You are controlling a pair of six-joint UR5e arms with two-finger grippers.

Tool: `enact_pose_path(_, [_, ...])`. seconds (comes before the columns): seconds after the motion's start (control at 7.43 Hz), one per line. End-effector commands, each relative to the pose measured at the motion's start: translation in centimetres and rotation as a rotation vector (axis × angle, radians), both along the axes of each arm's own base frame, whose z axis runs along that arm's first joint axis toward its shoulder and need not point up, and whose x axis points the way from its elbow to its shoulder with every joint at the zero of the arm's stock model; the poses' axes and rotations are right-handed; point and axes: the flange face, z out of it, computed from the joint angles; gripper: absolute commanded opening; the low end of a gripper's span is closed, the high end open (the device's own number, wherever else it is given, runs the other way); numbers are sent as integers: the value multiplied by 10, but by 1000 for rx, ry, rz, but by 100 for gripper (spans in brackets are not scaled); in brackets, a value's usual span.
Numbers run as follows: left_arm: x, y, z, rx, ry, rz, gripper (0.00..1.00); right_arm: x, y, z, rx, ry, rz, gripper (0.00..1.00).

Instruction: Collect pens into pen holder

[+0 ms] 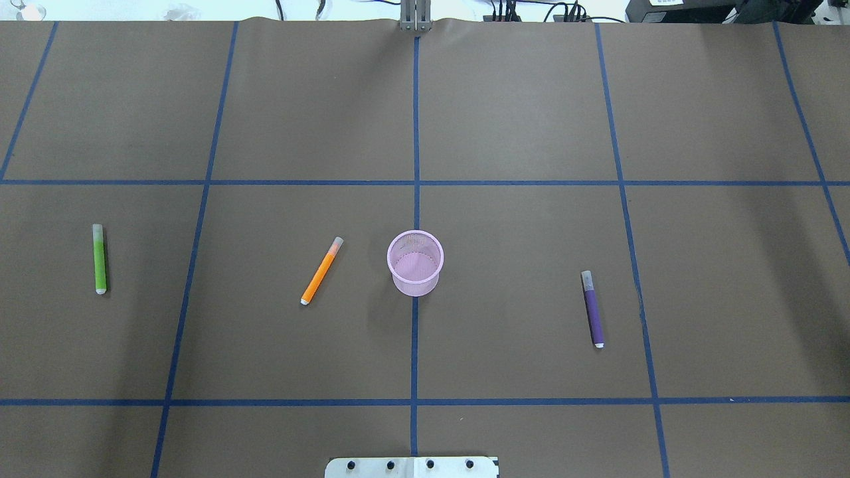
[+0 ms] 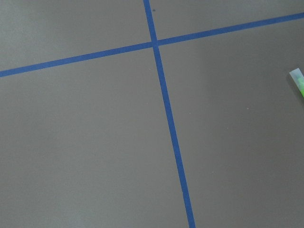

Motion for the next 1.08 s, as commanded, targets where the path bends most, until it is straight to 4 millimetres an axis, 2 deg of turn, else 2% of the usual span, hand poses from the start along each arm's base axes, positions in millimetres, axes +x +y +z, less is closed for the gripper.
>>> enact_pose_path(0.0, [0,1,-7,15,1,0,100,0,-1,-4,8,-1,0,100])
enact_pose_path(0.27, [-1,4,-20,36,-3,-2,100,-1,-5,-15,31,-1,-1,100])
enact_pose_path(0.54, [-2,-9,-32,64,-1,-12,100,-1,-12,-58,119,1,0,100])
enact_pose_path(0.81, [-5,-59,-79,186,-4,-13,100,1,-36,-74,150,1,2,100])
enact_pose_path(0.94, [-6,-83,-95,229,-8,-16,100,1,-32,-63,133,0,-4,100])
